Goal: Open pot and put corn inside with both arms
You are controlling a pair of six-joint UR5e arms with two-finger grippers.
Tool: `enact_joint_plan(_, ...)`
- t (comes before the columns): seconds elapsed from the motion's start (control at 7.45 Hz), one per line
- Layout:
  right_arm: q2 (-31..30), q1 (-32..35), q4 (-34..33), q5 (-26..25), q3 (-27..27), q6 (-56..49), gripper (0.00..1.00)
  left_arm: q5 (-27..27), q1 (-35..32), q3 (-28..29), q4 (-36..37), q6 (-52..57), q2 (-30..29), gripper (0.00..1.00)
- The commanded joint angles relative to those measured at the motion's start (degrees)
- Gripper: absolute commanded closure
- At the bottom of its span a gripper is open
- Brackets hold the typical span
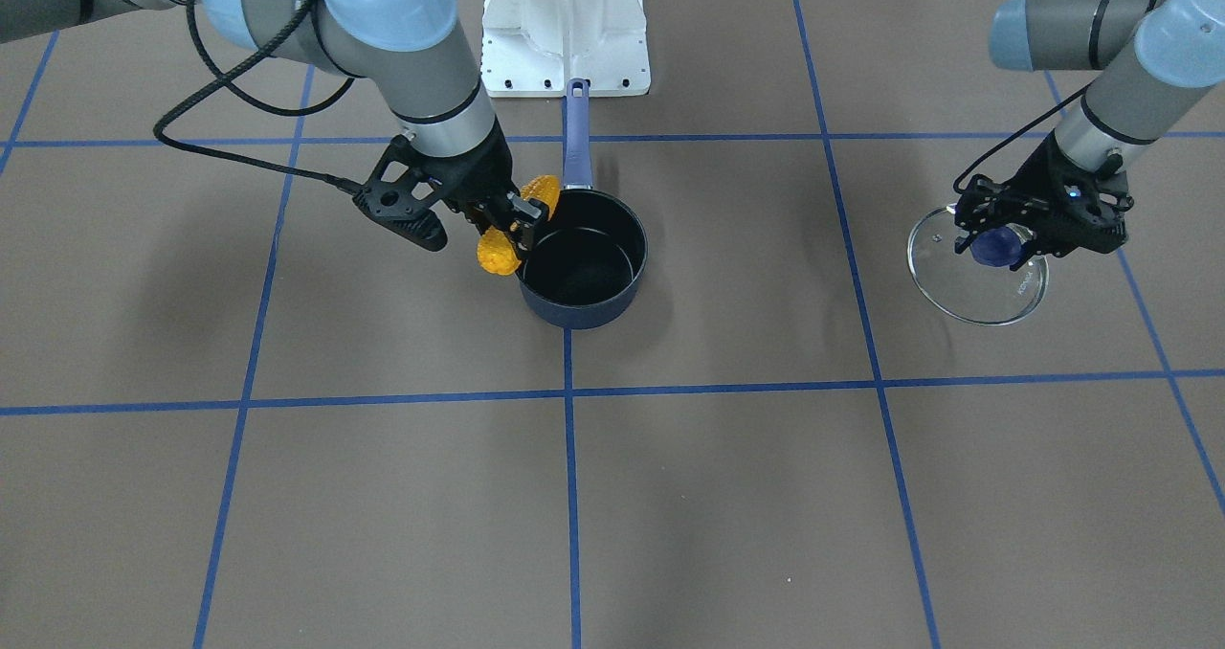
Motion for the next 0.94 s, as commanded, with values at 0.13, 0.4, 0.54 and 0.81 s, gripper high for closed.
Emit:
enact_joint_plan(0.13, 1.2, -2.6, 0.5, -1.9, -3.2, 0.4, 0.78, -0.4, -0.2, 1.0, -2.9, -0.5, 2.1, 0.64)
enact_joint_plan(0.4, 1.1, -5.4, 0.6, -4.5, -4.3, 0.3, 0.78, -0.1, 0.1, 1.6, -2.9, -0.7, 1.9, 0.64)
enact_joint_plan(0.54, 1.1, -6.0, 0.7, -5.3, -4.9, 0.1, 0.78, -0.1, 0.2, 1.5, -2.9, -1.3, 1.8, 0.64)
enact_joint_plan(0.81, 1.0, -6.6, 0.9, -6.1, -6.0, -0.1, 0.78, 0.1, 0.5, 1.7, -2.9, -2.7, 1.4, 0.64)
